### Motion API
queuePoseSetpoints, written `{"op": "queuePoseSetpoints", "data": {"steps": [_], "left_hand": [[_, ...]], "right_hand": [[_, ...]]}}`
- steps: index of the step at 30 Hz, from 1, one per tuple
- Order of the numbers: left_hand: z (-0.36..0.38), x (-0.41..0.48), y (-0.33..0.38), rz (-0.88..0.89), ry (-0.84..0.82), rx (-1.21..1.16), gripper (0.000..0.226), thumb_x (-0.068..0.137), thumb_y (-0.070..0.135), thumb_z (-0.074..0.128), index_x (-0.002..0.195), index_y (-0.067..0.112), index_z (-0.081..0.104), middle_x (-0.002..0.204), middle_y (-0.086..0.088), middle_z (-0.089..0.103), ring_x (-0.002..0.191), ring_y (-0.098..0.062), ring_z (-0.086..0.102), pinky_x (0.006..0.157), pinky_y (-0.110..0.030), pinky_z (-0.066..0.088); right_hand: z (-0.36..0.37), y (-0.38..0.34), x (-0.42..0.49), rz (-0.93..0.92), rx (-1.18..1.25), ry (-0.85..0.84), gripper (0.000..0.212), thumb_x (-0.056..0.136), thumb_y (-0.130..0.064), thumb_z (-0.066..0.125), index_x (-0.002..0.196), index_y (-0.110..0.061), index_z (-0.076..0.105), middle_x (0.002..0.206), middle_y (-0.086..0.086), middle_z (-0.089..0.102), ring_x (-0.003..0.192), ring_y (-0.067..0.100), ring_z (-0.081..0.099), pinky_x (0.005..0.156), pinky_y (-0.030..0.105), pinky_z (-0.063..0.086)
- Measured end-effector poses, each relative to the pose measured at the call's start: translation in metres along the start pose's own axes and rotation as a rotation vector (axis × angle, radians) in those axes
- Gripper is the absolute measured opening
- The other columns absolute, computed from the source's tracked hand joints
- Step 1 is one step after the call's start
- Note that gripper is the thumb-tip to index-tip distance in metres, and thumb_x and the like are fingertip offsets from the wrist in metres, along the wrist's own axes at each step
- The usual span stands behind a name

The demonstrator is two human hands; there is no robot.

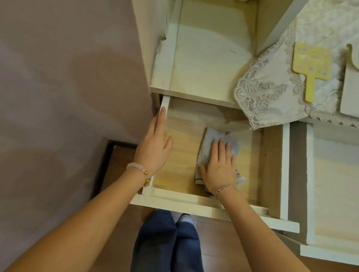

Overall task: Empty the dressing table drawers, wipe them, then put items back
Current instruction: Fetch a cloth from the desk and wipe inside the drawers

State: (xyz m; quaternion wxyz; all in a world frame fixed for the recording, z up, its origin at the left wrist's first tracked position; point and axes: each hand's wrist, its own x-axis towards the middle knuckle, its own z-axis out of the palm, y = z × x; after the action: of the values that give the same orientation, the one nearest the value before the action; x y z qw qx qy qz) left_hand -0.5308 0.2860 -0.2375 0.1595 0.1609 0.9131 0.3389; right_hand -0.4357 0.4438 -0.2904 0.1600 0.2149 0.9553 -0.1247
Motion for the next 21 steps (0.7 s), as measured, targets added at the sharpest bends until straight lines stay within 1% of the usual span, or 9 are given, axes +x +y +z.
{"op": "queuePoseSetpoints", "data": {"steps": [3,6,8,11,13,15,17,19,21], "left_hand": [[0.001,-0.002,0.0,-0.007,0.015,-0.033,0.068,0.098,0.023,0.041,0.15,0.025,-0.003,0.157,-0.001,0.012,0.12,-0.028,0.046,0.087,-0.036,0.045],[0.003,-0.003,-0.001,-0.001,0.029,-0.061,0.065,0.099,0.022,0.04,0.15,0.026,0.0,0.157,0.001,0.013,0.126,-0.023,0.041,0.083,-0.022,0.037],[0.004,-0.003,-0.003,-0.003,0.034,-0.09,0.064,0.099,0.022,0.04,0.15,0.028,0.001,0.157,0.002,0.014,0.131,-0.02,0.036,0.084,-0.018,0.03],[0.006,-0.001,-0.006,-0.013,0.035,-0.129,0.063,0.099,0.023,0.039,0.15,0.029,0.003,0.156,0.003,0.015,0.138,-0.018,0.027,0.094,-0.018,0.025],[0.007,-0.001,-0.008,-0.017,0.031,-0.146,0.062,0.099,0.023,0.039,0.15,0.03,0.005,0.156,0.003,0.015,0.14,-0.016,0.023,0.099,-0.018,0.021],[0.007,0.0,-0.008,-0.016,0.042,-0.152,0.061,0.099,0.024,0.04,0.15,0.03,0.007,0.156,0.003,0.017,0.14,-0.016,0.023,0.101,-0.019,0.02],[0.008,0.0,-0.008,-0.018,0.058,-0.153,0.06,0.099,0.025,0.041,0.15,0.029,0.009,0.155,0.003,0.019,0.14,-0.016,0.023,0.102,-0.019,0.02],[0.007,0.0,-0.008,-0.023,0.062,-0.153,0.06,0.099,0.025,0.041,0.15,0.03,0.009,0.155,0.003,0.02,0.14,-0.016,0.023,0.103,-0.019,0.02],[0.006,0.001,-0.007,-0.03,0.065,-0.155,0.059,0.099,0.025,0.041,0.149,0.03,0.01,0.155,0.004,0.021,0.14,-0.017,0.024,0.103,-0.02,0.02]], "right_hand": [[0.007,0.005,0.004,-0.036,0.01,0.053,0.071,0.095,-0.035,0.042,0.147,-0.005,0.005,0.156,0.015,0.008,0.144,0.03,0.004,0.116,0.044,0.007],[0.009,0.016,0.011,-0.081,0.065,0.098,0.062,0.094,-0.024,0.046,0.145,-0.002,0.018,0.153,0.018,0.02,0.143,0.032,0.014,0.117,0.046,0.014],[0.009,0.023,0.015,-0.093,0.084,0.089,0.06,0.095,-0.021,0.044,0.146,-0.003,0.017,0.154,0.016,0.018,0.144,0.03,0.012,0.117,0.046,0.014],[0.002,0.037,0.028,-0.086,0.117,0.097,0.059,0.095,-0.019,0.041,0.146,-0.004,0.015,0.155,0.015,0.015,0.144,0.028,0.009,0.117,0.046,0.012],[-0.006,0.049,0.042,-0.052,0.142,0.121,0.06,0.094,-0.017,0.043,0.145,-0.002,0.016,0.153,0.017,0.018,0.143,0.031,0.011,0.115,0.049,0.016],[-0.016,0.063,0.056,0.0,0.165,0.128,0.063,0.091,-0.015,0.047,0.145,0.0,0.018,0.152,0.019,0.02,0.142,0.033,0.013,0.113,0.048,0.019],[-0.024,0.074,0.066,0.038,0.213,0.155,0.06,0.09,-0.013,0.048,0.142,0.002,0.022,0.148,0.022,0.026,0.139,0.036,0.02,0.112,0.048,0.019],[-0.028,0.078,0.068,0.045,0.258,0.19,0.055,0.091,-0.011,0.046,0.14,0.003,0.026,0.144,0.024,0.031,0.137,0.036,0.024,0.112,0.048,0.018],[-0.025,0.079,0.069,0.033,0.274,0.21,0.055,0.091,-0.012,0.047,0.141,0.002,0.026,0.145,0.022,0.03,0.138,0.035,0.022,0.114,0.047,0.016]]}}
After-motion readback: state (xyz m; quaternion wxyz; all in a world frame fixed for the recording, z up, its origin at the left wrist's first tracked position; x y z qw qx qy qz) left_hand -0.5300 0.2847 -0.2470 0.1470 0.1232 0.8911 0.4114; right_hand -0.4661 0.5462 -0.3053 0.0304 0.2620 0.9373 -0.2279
